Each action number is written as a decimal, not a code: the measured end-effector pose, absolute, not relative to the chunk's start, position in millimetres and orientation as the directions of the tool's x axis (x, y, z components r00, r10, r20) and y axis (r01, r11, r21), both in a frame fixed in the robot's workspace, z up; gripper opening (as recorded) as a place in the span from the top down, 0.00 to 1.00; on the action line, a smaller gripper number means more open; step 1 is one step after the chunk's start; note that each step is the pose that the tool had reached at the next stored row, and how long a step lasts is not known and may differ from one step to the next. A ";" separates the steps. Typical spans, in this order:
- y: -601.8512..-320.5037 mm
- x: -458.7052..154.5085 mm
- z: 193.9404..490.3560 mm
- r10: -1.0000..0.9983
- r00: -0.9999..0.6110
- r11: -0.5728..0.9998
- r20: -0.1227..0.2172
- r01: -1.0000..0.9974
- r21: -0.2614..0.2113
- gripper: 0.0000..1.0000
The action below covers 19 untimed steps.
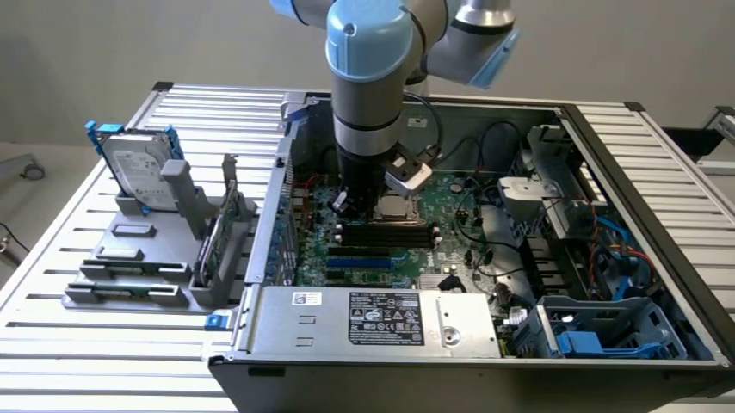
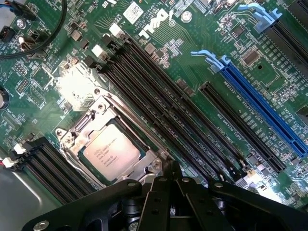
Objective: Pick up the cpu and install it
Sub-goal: 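Install the first cpu locking lever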
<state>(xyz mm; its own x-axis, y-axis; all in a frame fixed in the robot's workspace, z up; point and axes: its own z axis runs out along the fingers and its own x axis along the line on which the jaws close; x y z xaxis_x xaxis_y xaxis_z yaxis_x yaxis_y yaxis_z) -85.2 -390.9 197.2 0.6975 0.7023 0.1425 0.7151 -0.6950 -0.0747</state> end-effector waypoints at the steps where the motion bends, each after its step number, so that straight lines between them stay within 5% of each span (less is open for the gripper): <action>1: -390.8 -85.2 198.0 0.702 0.697 -0.695 0.143 0.715 -0.075 0.89; 19: -370.4 -85.5 220.5 0.755 0.642 -0.637 0.131 0.766 -0.082 0.89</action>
<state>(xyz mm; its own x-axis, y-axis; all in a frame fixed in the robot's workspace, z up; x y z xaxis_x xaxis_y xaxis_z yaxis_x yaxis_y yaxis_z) -85.5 -370.4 220.5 0.6423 0.7551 0.1313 0.7661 -0.6374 -0.0824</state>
